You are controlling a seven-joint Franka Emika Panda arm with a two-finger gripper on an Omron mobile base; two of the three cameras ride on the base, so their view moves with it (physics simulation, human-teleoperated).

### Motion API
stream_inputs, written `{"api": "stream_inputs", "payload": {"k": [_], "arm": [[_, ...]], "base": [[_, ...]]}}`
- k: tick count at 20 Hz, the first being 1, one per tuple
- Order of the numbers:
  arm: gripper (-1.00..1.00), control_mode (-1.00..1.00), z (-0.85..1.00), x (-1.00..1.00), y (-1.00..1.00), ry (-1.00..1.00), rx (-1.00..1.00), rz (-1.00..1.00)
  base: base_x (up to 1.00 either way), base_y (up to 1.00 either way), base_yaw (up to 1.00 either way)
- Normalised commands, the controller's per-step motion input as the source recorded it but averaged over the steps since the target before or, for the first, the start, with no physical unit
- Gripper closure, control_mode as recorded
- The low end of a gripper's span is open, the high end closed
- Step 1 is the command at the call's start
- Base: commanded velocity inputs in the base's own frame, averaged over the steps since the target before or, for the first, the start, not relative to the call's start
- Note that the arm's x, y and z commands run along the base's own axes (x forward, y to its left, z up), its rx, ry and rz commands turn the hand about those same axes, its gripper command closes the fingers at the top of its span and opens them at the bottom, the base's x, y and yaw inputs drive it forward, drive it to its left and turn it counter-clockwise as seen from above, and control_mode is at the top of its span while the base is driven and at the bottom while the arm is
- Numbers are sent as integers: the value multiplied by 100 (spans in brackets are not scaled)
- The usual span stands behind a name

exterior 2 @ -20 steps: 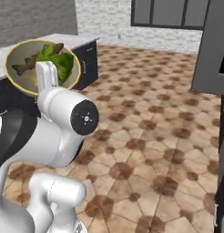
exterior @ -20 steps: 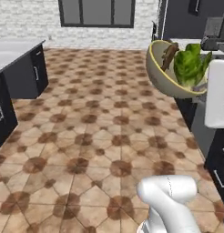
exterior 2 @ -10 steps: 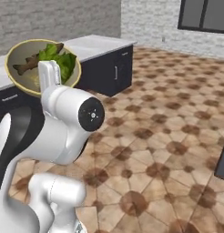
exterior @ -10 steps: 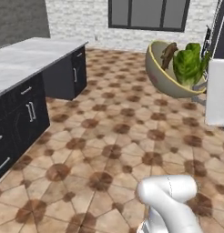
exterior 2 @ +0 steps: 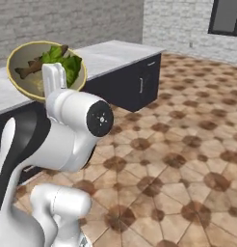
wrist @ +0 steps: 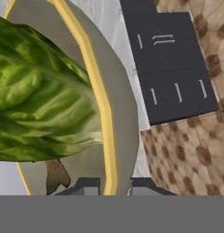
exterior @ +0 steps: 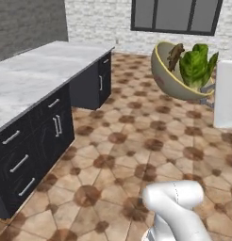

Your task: The microwave is finished heating the fish and lettuce. Take the bowl containing the food and place it on the dining counter.

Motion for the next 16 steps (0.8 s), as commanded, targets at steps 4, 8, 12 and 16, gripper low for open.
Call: {"api": "stream_inputs", "payload": {"k": [4, 8, 12, 16], "arm": [[100, 100, 0, 0, 0, 0, 0, 0], [100, 100, 0, 0, 0, 0, 0, 0], [100, 100, 0, 0, 0, 0, 0, 0], [100, 100, 0, 0, 0, 0, 0, 0]], "base": [[100, 100, 0], [100, 100, 0], [100, 88, 0], [100, 15, 15]]}}
